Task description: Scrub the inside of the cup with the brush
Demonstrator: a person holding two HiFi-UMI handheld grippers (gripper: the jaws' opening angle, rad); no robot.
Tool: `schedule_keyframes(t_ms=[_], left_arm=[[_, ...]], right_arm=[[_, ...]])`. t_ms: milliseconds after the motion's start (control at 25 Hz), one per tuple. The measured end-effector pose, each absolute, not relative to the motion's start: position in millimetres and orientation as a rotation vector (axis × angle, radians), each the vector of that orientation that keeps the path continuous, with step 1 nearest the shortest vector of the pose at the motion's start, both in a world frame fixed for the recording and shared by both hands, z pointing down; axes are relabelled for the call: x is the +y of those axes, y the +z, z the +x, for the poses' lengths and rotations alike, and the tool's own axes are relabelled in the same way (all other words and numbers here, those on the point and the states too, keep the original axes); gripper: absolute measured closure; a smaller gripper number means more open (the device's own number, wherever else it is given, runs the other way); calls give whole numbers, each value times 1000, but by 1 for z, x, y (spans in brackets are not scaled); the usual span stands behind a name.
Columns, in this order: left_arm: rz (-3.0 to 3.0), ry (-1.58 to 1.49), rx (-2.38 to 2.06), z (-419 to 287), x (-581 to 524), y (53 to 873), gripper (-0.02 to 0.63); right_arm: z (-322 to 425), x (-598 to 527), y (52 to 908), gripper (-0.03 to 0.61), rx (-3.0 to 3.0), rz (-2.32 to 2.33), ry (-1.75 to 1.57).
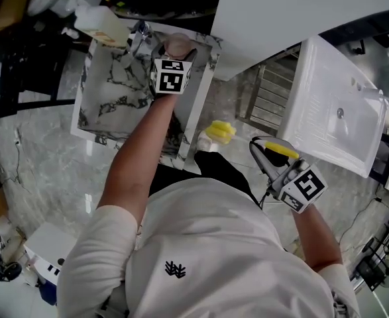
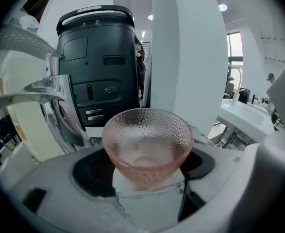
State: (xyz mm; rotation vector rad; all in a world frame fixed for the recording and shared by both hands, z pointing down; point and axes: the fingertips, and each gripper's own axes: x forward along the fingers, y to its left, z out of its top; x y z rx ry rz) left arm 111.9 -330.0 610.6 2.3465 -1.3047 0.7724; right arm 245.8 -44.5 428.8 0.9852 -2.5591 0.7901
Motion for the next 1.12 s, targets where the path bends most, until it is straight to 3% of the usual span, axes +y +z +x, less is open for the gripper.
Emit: schedule_keyframes(t_ms=[440, 1120], left_arm=[[2517, 854, -1042, 98, -273, 574, 238], [2655, 1203, -831, -13, -152, 533, 239]], right_arm=[[210, -52, 397, 534, -2582, 1110, 705], [97, -72, 320, 534, -2784, 1014, 502]])
